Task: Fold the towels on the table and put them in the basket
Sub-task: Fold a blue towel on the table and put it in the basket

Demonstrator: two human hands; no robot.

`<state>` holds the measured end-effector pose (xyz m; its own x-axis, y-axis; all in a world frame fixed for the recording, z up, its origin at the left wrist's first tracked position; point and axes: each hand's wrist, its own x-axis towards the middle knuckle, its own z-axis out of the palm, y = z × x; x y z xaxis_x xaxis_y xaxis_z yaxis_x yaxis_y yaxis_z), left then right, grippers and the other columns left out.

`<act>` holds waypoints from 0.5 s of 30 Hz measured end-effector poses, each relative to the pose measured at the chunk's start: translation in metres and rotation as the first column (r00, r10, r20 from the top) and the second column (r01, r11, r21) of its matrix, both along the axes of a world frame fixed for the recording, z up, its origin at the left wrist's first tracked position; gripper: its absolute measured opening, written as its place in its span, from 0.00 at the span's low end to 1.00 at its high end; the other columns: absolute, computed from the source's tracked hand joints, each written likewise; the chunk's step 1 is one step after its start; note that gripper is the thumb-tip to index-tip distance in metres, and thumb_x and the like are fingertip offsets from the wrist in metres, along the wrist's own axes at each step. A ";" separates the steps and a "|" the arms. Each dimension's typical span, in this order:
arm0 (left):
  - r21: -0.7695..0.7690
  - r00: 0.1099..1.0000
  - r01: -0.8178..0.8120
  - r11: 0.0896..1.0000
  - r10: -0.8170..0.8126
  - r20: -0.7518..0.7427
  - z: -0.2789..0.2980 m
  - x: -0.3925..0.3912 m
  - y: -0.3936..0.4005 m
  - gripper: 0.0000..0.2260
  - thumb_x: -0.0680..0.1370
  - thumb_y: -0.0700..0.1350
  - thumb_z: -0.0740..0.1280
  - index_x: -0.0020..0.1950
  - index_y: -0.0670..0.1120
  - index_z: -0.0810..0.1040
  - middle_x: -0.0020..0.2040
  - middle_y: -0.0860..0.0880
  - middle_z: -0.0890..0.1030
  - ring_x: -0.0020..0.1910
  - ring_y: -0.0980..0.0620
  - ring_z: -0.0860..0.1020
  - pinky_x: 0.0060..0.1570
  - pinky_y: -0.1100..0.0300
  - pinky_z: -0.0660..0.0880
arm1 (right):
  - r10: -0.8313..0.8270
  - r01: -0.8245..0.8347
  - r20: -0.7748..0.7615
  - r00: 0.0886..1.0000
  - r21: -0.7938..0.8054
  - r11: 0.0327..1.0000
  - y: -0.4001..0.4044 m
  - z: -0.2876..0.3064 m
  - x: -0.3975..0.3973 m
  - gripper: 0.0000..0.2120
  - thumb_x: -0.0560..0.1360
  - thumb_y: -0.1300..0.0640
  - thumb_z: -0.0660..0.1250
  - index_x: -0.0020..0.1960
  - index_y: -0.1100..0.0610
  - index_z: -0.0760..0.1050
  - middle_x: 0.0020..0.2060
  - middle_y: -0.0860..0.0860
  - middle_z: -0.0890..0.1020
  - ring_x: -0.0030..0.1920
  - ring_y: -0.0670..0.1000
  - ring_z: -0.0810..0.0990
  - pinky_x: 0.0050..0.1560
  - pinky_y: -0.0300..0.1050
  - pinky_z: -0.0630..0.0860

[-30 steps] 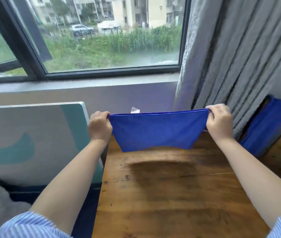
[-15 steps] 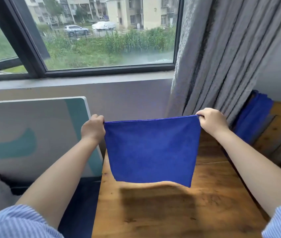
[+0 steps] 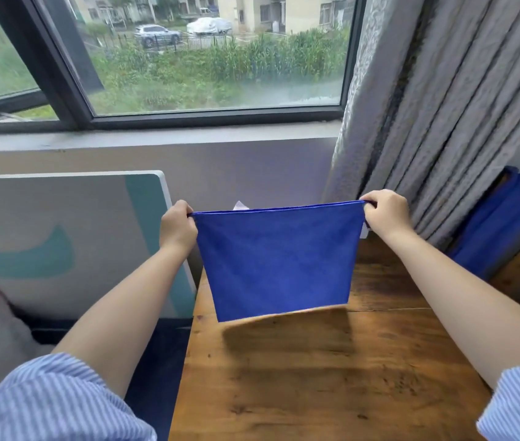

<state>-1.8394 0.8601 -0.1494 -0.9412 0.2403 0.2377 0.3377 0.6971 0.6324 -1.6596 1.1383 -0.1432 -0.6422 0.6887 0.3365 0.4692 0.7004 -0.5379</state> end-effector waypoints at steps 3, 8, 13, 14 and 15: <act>0.049 0.999 -0.005 0.999 0.007 -0.054 0.004 -0.004 0.003 0.09 0.76 0.31 0.56 0.51 0.31 0.74 0.52 0.32 0.77 0.52 0.37 0.74 0.48 0.55 0.68 | 0.024 -0.019 -0.087 0.996 0.052 0.998 0.007 0.000 -0.005 0.13 0.73 0.70 0.59 0.53 0.68 0.79 0.52 0.66 0.80 0.55 0.62 0.76 0.54 0.45 0.67; -0.030 0.987 0.105 0.994 -0.108 -0.115 -0.025 0.003 -0.015 0.08 0.74 0.29 0.60 0.51 0.31 0.76 0.50 0.34 0.79 0.51 0.37 0.76 0.50 0.56 0.69 | 0.130 -0.112 -0.124 0.984 0.141 0.984 0.009 -0.031 0.009 0.15 0.66 0.66 0.57 0.44 0.72 0.80 0.42 0.68 0.82 0.47 0.65 0.79 0.48 0.43 0.65; -0.322 0.942 0.334 0.886 -0.320 0.098 -0.094 0.032 -0.048 0.06 0.74 0.30 0.62 0.48 0.31 0.76 0.49 0.34 0.78 0.49 0.37 0.76 0.50 0.52 0.70 | 0.248 -0.247 0.010 0.969 0.128 0.960 -0.002 -0.094 0.050 0.09 0.63 0.70 0.62 0.37 0.71 0.79 0.35 0.66 0.82 0.40 0.64 0.81 0.46 0.42 0.67; -0.360 0.929 0.371 0.856 -0.334 0.161 -0.107 0.040 -0.053 0.06 0.75 0.31 0.61 0.49 0.31 0.76 0.49 0.35 0.78 0.50 0.38 0.76 0.50 0.52 0.70 | 0.278 -0.281 0.048 0.959 0.114 0.953 -0.006 -0.109 0.060 0.08 0.62 0.71 0.62 0.35 0.71 0.79 0.34 0.66 0.82 0.39 0.63 0.82 0.45 0.42 0.67; -0.395 0.911 0.410 0.822 -0.348 0.222 -0.120 0.048 -0.058 0.06 0.75 0.32 0.61 0.49 0.32 0.76 0.50 0.35 0.78 0.51 0.38 0.76 0.49 0.52 0.70 | 0.299 -0.307 0.094 0.950 0.094 0.947 -0.010 -0.125 0.070 0.07 0.61 0.72 0.63 0.34 0.70 0.79 0.34 0.65 0.82 0.38 0.63 0.82 0.44 0.42 0.68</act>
<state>-1.7913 0.8018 -0.2694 -0.7697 0.6318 -0.0917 0.5647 0.7407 0.3638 -1.5896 1.1279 -0.2686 -0.8420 0.4205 0.3379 0.2633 0.8670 -0.4231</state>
